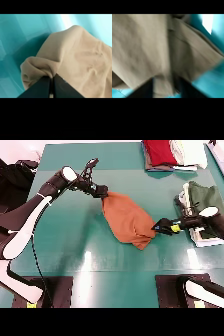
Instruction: Fold the shirts.
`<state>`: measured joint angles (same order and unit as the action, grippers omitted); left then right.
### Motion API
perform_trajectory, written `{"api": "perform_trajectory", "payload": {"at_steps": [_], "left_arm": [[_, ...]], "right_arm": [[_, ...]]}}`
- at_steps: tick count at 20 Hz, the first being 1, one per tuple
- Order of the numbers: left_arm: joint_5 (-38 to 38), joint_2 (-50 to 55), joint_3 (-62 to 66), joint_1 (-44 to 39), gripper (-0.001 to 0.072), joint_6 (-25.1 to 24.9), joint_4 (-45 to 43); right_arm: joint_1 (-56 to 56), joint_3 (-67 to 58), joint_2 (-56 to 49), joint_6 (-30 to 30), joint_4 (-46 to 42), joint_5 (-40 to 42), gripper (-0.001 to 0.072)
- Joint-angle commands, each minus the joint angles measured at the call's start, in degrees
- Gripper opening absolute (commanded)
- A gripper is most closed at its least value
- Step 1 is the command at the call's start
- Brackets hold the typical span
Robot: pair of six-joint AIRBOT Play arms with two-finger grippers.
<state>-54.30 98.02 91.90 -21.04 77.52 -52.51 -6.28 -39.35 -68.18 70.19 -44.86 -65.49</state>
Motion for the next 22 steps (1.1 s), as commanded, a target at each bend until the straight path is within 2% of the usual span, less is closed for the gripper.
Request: {"api": "perform_trajectory", "payload": {"at_steps": [1,2,7,13,17,22], "left_arm": [[-1.1,-0.2,0.1,0.0,0.0026,0.0,0.0],[-1.3,-1.1,0.1,0.2,0.0025,0.0,-0.2],[0.1,-18.0,3.8,1.6,0.0025,-1.6,-7.0],[-0.3,-39.2,6.9,1.4,0.0025,-3.0,-8.3],[-5.7,-40.9,5.9,-1.1,0.0025,-3.0,-9.8],[-8.4,-33.6,-3.3,-11.5,0.0026,-3.0,-14.6]], "right_arm": [[6.0,-2.7,-3.0,-3.0,1.7,4.2,0.0048],[6.7,-4.9,-2.6,-3.7,1.7,3.9,0.0014],[2.4,-22.5,10.3,-3.6,1.3,-2.7,0.0013],[-2.5,-42.4,19.8,2.1,1.2,-8.7,0.0012],[-0.4,-49.6,16.7,6.1,0.4,-11.4,0.0012],[10.1,-50.5,8.3,10.6,-15.4,-11.1,0.0012]]}}
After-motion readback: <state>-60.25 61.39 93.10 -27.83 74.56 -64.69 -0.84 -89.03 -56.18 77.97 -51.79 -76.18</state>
